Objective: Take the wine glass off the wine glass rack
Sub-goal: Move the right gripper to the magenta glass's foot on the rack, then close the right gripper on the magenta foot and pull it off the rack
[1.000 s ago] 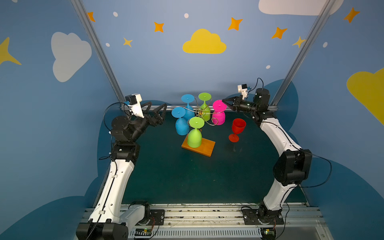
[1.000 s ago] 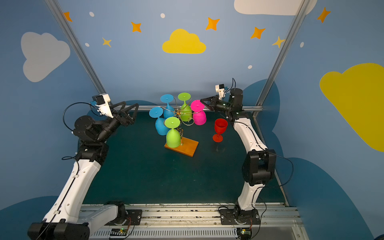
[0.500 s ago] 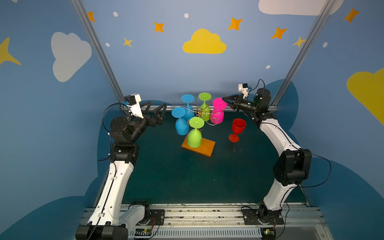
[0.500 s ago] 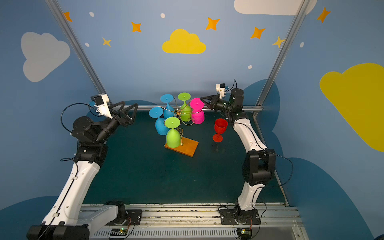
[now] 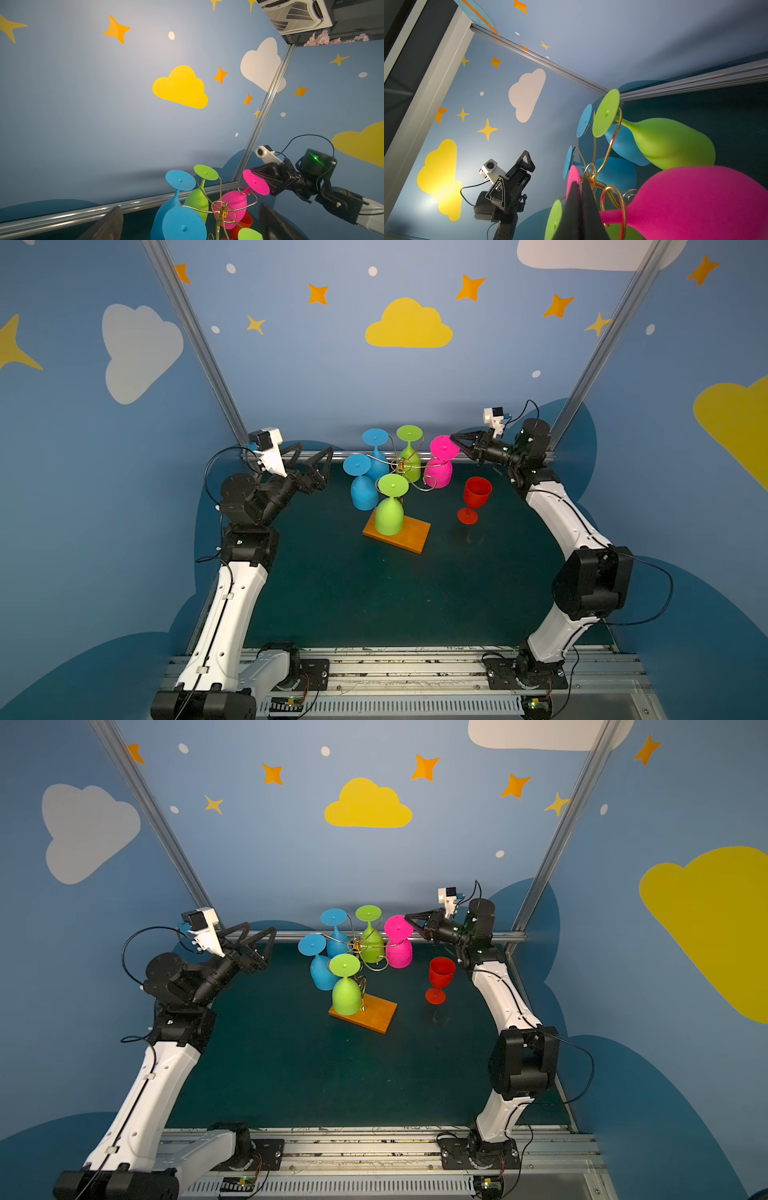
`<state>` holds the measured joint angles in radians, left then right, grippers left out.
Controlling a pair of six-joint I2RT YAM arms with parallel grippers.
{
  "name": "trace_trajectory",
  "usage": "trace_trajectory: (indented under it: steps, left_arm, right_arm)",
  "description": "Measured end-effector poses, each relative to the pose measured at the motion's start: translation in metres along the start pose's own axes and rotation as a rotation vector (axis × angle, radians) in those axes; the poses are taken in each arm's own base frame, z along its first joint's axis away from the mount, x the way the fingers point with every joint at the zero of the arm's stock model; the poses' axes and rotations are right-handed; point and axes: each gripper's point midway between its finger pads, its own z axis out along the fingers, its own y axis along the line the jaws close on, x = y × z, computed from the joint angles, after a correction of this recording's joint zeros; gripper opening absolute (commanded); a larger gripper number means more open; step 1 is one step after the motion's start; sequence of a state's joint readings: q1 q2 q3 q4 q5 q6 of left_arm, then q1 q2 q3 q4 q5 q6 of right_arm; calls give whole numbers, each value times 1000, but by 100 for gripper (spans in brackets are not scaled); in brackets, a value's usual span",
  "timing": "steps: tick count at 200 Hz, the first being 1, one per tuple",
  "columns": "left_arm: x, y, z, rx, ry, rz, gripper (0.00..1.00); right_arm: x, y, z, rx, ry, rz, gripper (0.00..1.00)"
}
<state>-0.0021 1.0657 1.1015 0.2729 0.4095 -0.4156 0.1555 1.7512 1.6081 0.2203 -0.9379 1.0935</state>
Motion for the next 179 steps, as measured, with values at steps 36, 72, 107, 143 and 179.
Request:
trace_trajectory:
  steps: [36, 72, 107, 143, 179]
  left_arm:
    - [0, 0, 0, 0, 0, 0, 99]
    - [0, 0, 0, 0, 0, 0, 99]
    - [-1, 0, 0, 1, -2, 1, 100]
    - [-3, -3, -3, 4, -9, 5, 99]
    - [-5, -4, -4, 6, -13, 7, 99]
  right_arm:
    - [6, -10, -1, 15, 7, 23, 0]
    - [17, -1, -2, 9, 22, 16, 0]
    - [30, 18, 5, -20, 50, -23, 0]
    - [42, 25, 15, -33, 74, -37, 0]
    - [44, 26, 21, -32, 74, -44, 0]
